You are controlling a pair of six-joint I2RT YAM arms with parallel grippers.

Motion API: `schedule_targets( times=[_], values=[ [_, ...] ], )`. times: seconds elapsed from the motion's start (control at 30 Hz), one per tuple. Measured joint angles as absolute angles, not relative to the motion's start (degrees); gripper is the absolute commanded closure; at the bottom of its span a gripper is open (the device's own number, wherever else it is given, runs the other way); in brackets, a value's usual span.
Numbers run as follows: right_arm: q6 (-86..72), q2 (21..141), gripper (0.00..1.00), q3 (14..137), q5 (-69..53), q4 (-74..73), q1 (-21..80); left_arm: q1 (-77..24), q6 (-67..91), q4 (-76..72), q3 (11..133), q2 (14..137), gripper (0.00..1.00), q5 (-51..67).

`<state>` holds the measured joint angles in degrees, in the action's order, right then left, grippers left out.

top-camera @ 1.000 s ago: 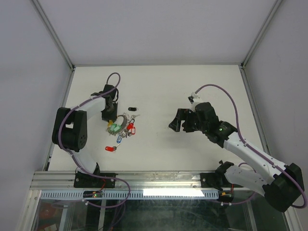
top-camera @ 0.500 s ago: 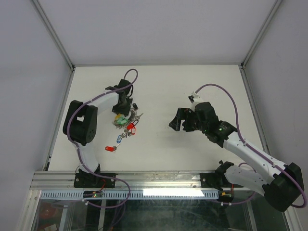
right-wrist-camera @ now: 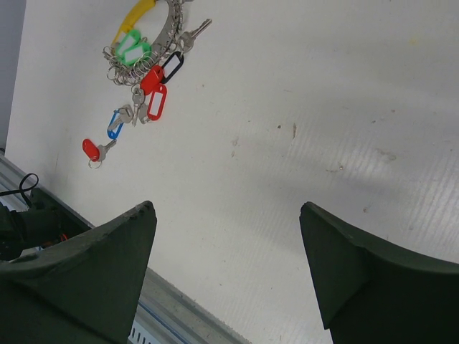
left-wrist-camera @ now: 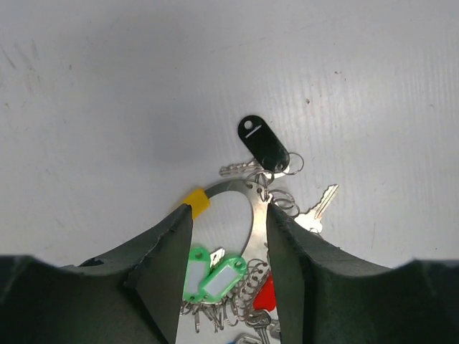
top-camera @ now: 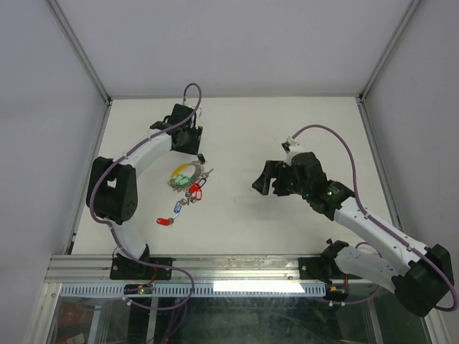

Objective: Put the keys on the keyring

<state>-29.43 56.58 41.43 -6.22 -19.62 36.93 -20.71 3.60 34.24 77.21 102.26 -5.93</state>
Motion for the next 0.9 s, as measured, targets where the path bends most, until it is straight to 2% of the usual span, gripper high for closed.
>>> schedule_targets(
  times=[0.13,0.23,0.6,0.9],
  values=[
    [-29.43,55.88,0.16,41.43,-6.2,-19.64,36.93,-20.67,3.66,33.34,79.13,104.71,0.55,-4.32],
    [-29.41,55.72,0.16,41.43,-6.17,-19.68,36.93,-20.64,4.21,33.5,79.07,106.24,0.51,-3.42],
    [-29.39,55.7,0.16,41.43,-6.15,-20.4,36.93,-20.34,10.24,32.47,66.22,103.44,0.43,-0.19],
    [-28.99,55.75,0.16,41.43,-6.2,-20.4,36.93,-16.95,11.57,31.0,64.18,101.93,0.38,0.34]
  ],
)
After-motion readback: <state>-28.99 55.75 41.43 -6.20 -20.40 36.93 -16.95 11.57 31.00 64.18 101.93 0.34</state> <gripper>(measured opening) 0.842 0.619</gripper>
